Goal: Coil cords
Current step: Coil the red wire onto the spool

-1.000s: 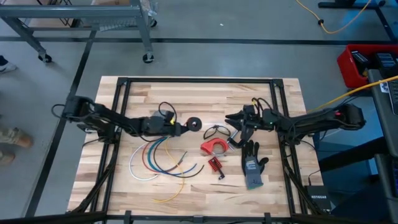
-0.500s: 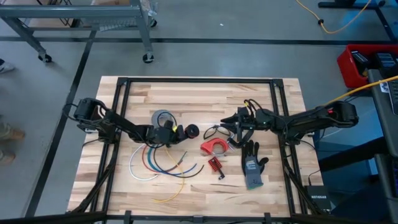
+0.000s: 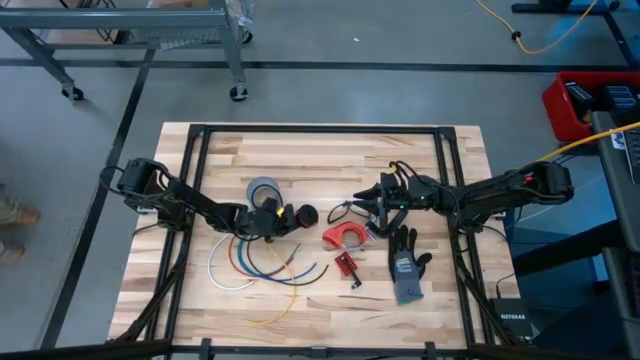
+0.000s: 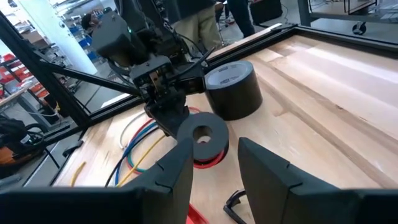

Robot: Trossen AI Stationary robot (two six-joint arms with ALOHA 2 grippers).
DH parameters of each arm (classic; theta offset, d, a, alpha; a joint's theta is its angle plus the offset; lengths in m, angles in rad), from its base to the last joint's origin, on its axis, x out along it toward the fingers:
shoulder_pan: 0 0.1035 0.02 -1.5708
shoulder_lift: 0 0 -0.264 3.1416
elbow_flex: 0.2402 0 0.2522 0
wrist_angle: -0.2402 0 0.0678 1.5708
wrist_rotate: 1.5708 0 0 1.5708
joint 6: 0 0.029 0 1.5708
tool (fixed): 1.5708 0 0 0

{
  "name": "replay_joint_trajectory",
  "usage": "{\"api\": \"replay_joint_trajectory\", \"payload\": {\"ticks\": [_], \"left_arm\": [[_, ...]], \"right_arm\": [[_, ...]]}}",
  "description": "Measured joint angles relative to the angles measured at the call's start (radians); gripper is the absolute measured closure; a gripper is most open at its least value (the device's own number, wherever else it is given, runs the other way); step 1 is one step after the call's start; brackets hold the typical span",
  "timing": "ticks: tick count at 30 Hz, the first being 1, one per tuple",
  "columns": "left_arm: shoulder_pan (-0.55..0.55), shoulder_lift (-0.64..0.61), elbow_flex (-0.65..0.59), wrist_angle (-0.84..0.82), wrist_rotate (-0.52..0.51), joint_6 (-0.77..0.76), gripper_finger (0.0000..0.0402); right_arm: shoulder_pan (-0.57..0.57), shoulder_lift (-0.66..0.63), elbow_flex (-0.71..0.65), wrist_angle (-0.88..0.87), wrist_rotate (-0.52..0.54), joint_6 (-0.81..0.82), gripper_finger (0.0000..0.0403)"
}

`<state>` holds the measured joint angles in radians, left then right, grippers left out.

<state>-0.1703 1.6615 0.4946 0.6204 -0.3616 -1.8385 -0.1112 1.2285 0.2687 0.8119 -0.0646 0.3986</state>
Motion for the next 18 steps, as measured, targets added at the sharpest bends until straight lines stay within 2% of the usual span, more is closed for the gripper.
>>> {"api": "replay_joint_trajectory", "payload": {"ticks": [6, 18], "left_arm": [[0.000, 0.002, -0.003, 0.008, 0.007, 0.048, 0.0387], [0.001, 0.001, -0.003, 0.023, 0.031, -0.002, 0.0342]], "right_arm": [[0.000, 0.000, 0.000, -0.001, 0.000, -0.005, 0.0272], [0.000, 0.000, 0.000, -0.001, 0.000, -0.008, 0.0272]]}}
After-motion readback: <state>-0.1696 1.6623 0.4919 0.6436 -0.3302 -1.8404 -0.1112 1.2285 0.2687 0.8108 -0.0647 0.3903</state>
